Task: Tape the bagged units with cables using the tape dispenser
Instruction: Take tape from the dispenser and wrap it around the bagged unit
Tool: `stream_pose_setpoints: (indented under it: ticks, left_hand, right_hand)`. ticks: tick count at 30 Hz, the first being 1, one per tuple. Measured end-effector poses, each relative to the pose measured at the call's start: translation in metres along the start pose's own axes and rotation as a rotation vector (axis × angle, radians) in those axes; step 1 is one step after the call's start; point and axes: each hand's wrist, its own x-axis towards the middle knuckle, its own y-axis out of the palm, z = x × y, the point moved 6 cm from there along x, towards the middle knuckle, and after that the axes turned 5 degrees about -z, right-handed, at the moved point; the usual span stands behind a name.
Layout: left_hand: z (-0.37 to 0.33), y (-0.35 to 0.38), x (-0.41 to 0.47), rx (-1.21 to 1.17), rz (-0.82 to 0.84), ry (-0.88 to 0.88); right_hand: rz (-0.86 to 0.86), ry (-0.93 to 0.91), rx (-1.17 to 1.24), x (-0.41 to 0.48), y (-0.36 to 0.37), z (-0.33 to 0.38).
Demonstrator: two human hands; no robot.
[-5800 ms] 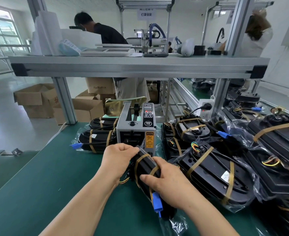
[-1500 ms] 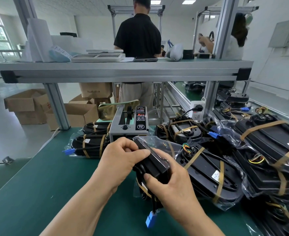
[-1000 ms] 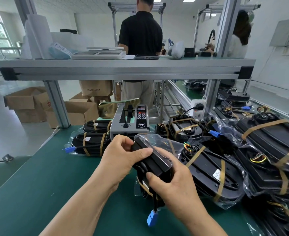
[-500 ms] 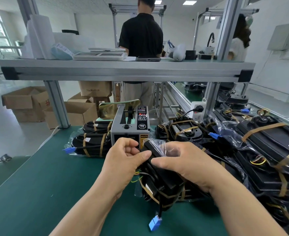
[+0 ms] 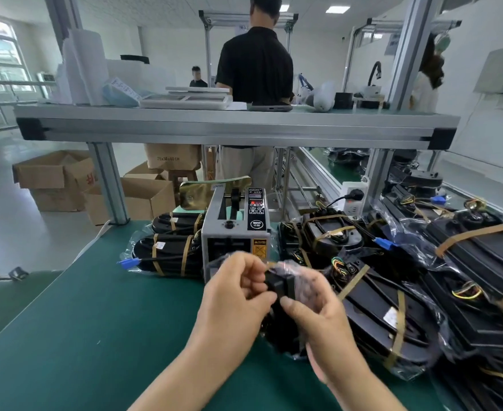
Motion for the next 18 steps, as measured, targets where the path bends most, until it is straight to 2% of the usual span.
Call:
stream_pose_setpoints:
  ticks: [3,6,18]
  left_hand:
    - [0.020,0.005,-0.021,0.002,0.041,-0.023]
    - [0.027,0.009,-0.035,0.018,0.051,-0.008]
    - [0.029,0.008,-0.044,0.053,0.079,0.008]
  right_hand:
    - [-0.054,-0.020,-0.036,-0.013,-0.008,-0.008]
    - [-0.111,-0.069,-0.182,-0.019,-0.011,0.001]
    - [-0.239,-0.067,-0.536,-0.020,-0.022,0.023]
